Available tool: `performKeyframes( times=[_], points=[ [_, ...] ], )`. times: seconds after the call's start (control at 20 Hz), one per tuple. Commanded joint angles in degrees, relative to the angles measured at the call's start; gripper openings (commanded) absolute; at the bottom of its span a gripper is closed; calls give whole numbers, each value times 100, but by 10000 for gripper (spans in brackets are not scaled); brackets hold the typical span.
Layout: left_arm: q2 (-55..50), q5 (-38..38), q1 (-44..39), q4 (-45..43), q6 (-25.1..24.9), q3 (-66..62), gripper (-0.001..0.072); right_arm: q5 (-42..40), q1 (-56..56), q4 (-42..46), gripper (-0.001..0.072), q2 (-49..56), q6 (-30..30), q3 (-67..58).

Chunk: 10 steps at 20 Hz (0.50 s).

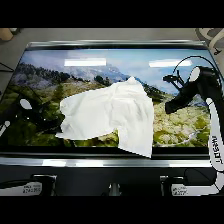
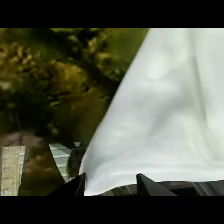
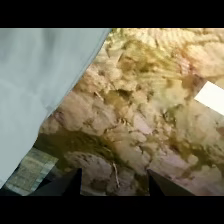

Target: Fold the shirts.

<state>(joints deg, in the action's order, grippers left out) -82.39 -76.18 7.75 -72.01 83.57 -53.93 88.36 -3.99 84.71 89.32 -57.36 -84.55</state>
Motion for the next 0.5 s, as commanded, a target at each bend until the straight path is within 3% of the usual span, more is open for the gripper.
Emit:
performKeyframes(
  times=[0.0,0.3,0.45],
  points=[
    [-4,66,2,-55,-177,76,406,210,-4,-52,407,-2,26,48],
    [-7,107,-164,-39,-247,92,426,271,-4,-52,407,-11,31,514],
    [-81,125,-264,-39,-234,92,394,278,-2,-50,407,-17,111,839]
  ],
)
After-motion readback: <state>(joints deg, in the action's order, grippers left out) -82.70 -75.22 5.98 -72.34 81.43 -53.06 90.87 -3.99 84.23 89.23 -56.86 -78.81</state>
